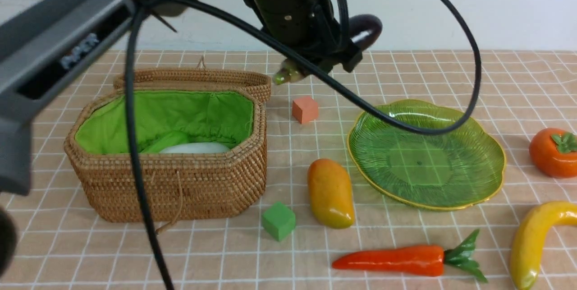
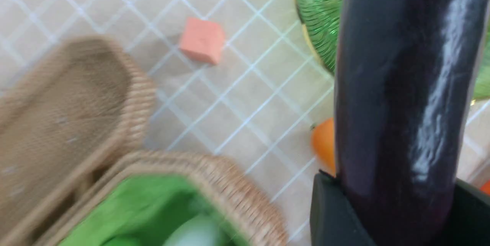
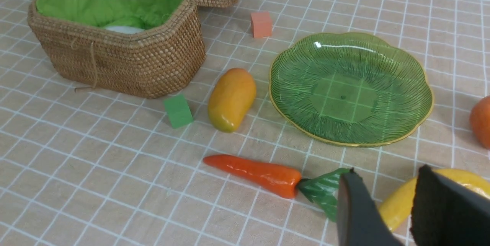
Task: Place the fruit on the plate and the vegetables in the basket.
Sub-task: Use the left arm to grab an eggplant and put it into the left basket
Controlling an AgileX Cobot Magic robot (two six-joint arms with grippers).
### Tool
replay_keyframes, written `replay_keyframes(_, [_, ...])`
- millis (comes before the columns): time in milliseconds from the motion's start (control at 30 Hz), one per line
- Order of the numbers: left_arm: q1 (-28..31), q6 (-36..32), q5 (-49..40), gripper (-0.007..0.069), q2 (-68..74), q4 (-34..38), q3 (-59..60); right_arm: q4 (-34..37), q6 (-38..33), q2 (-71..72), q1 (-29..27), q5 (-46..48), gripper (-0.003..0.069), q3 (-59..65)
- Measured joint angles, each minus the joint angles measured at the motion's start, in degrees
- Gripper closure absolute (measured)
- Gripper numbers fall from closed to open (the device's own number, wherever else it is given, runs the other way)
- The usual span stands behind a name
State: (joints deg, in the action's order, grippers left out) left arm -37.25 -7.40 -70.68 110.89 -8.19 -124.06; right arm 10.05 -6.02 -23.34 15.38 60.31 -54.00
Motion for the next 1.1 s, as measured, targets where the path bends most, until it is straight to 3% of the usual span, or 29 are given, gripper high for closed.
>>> replay_keyframes(167, [5.2, -6.4, 0.0, 0.0321, -7.7, -9.1, 11.2, 0.1, 0.0, -0.1, 0.0, -0.2, 0.0428, 0.0])
replay_keyframes(400, [14.8, -16.5, 1.2, 0.0321, -9.4, -8.0, 24.6, 0.1, 0.0, -0.1, 0.0, 1.0, 0.0428, 0.0])
replay_keyframes(500, [18.5, -24.1, 6.7, 0.0321, -8.6, -7.4, 31.3, 0.1, 0.0, -0.1, 0.0, 1.2, 0.0428, 0.0])
replay_keyframes(600, [20.6, -25.9, 12.0, 0.0321, -7.5, -7.4, 34.2, 0.1, 0.0, -0.1, 0.0, 1.5, 0.0428, 0.0])
replay_keyframes(733, [22.4, -25.0, 16.1, 0.0308, -6.4, -8.2, 35.0, 0.2, 0.0, -0.1, 0.0, 1.7, 0.0428, 0.0])
replay_keyframes(867, [22.6, -21.4, 17.0, 0.0190, -6.4, -8.9, 35.0, 0.6, 0.0, -0.1, 0.0, 1.5, 0.0428, 0.0])
replay_keyframes(900, [22.6, -18.1, 17.1, 0.0104, -6.4, -8.9, 35.0, 0.8, 0.0, -0.1, 0.0, 1.3, 0.0428, 0.0])
replay_keyframes(967, [22.6, -15.0, 17.1, 0.0041, -6.4, -8.6, 35.0, 0.9, 0.0, -0.1, 0.0, 1.1, 0.0428, 0.0])
replay_keyframes(1100, [22.6, -5.1, 16.4, -0.0003, -6.6, -5.3, 35.0, 1.0, 0.0, -0.1, 0.0, 1.1, 0.0427, 0.0])
